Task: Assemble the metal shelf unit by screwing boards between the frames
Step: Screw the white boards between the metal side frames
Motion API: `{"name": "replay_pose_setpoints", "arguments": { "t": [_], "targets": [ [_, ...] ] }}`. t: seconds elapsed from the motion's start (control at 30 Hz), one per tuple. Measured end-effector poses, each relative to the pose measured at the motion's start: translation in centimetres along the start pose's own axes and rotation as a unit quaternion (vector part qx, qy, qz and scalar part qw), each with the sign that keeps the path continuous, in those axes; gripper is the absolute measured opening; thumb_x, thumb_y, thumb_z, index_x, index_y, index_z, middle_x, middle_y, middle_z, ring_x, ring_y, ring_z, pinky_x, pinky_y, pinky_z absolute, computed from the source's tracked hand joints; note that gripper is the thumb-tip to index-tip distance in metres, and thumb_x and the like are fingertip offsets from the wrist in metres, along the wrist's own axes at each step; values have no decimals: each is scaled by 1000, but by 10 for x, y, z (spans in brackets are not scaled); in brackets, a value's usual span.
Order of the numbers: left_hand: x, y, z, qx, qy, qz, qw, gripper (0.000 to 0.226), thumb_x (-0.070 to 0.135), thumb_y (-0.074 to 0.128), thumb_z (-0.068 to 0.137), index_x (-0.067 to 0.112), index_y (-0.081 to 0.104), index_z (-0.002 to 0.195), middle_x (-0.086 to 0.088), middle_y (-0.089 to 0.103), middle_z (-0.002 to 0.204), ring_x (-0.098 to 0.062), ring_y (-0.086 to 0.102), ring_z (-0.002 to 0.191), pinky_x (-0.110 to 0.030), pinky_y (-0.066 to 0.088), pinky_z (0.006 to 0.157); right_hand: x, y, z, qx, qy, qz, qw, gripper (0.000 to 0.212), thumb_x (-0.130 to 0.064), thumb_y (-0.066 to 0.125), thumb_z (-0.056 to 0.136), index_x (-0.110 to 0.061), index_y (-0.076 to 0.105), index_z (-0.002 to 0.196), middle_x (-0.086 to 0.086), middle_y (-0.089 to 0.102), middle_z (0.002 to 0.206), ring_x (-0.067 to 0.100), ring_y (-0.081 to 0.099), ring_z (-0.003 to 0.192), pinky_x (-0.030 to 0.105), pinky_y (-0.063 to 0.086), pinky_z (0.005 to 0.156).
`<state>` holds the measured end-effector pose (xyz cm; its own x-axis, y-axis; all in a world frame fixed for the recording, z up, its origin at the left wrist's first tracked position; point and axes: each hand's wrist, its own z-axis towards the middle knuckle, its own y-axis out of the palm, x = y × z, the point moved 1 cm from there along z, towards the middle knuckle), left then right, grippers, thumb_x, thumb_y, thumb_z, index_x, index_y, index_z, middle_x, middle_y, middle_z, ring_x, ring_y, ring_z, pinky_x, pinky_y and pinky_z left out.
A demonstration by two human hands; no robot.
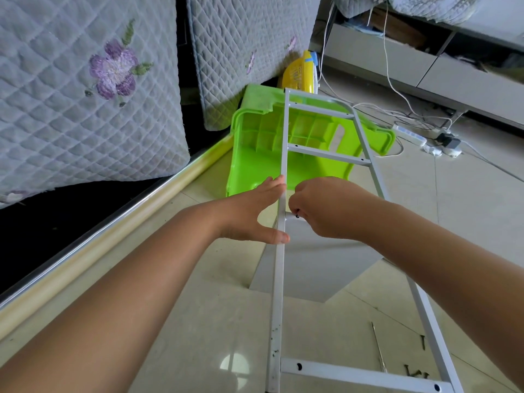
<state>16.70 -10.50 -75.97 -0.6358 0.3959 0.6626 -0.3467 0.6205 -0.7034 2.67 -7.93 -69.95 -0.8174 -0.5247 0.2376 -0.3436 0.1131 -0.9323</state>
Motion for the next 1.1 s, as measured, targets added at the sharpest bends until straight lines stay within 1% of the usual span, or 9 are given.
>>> {"name": "replay_pose_setpoints", "arguments": {
  "t": [0.2, 0.3, 0.37, 0.53, 0.63, 0.7, 0.8, 0.93, 1.1],
  "targets": [
    [-3, 1, 2, 11, 9, -13, 1000, 95, 39, 62, 83, 25, -6, 148, 19, -18, 152, 15, -17, 126, -17, 1, 110, -3, 1, 3, 3, 20, -20, 1000, 14, -16, 46, 93, -11, 58, 96, -1, 34, 67, 25, 46, 76, 29, 38, 64],
    [-2, 2, 1, 17, 9, -16, 1000, 95, 38, 62, 83, 26, -6, 148, 20, -17, 152, 16, -16, 125, -16, 1, 109, -5, 4, 0, 9, 36, -4, 999, 18, -19, 44, 95, -10, 58, 101, 6, 52, 86, 28, 56, 89, 29, 38, 66],
    [-2, 3, 0, 20, 9, -21, 1000, 94, 38, 63, 83, 26, -5, 148, 21, -16, 152, 17, -15, 124, -14, 1, 108, -3, 5, -1, 13, 45, -1, 999, 24, -25, 40, 98, -10, 58, 103, 8, 56, 98, 29, 57, 94, 29, 37, 66],
    [-2, 3, -1, 30, 6, -27, 999, 95, 40, 63, 82, 27, -4, 148, 21, -15, 152, 17, -14, 125, -14, 1, 107, 1, 8, -1, 10, 41, -4, 999, 38, -35, 30, 100, -9, 56, 105, 2, 41, 85, 27, 57, 94, 29, 33, 65],
    [-2, 3, -1, 30, 5, -32, 999, 96, 40, 64, 81, 27, -4, 148, 22, -15, 152, 17, -14, 125, -16, 2, 109, 4, 11, -4, 22, 29, 30, 999, 41, -41, 32, 97, -10, 59, 104, 4, 50, 89, 24, 57, 94, 31, 41, 69],
    [-3, 3, -1, 29, 6, -31, 999, 96, 41, 64, 81, 28, -5, 148, 22, -15, 152, 17, -14, 125, -16, 3, 110, 10, 11, -8, 33, 22, 85, 996, 34, -37, 41, 95, -14, 58, 114, 4, 58, 98, 20, 55, 94, 29, 42, 78],
    [-3, 2, 0, 27, 6, -25, 999, 96, 41, 64, 81, 28, -4, 148, 22, -15, 152, 17, -13, 125, -14, 2, 108, 20, 9, -13, 45, 24, 185, 981, 35, -22, 54, 89, -16, 54, 124, -4, 58, 90, 9, 48, 81, 19, 37, 76],
    [-3, 1, 1, 27, 5, -26, 999, 97, 39, 65, 81, 28, -3, 148, 23, -13, 152, 18, -11, 124, -12, 2, 106, 20, 11, -13, 95, 0, 235, 967, 27, -11, 58, 87, -11, 65, 114, 5, 66, 97, 19, 57, 83, 25, 41, 79],
    [-3, 2, 0, 32, 7, -35, 999, 97, 40, 66, 80, 30, -2, 148, 24, -12, 151, 19, -11, 125, -12, 2, 107, 16, 13, -8, 132, -28, 202, 970, 19, -7, 56, 88, -3, 71, 100, 15, 68, 94, 29, 60, 89, 31, 41, 77]
  ]
}}
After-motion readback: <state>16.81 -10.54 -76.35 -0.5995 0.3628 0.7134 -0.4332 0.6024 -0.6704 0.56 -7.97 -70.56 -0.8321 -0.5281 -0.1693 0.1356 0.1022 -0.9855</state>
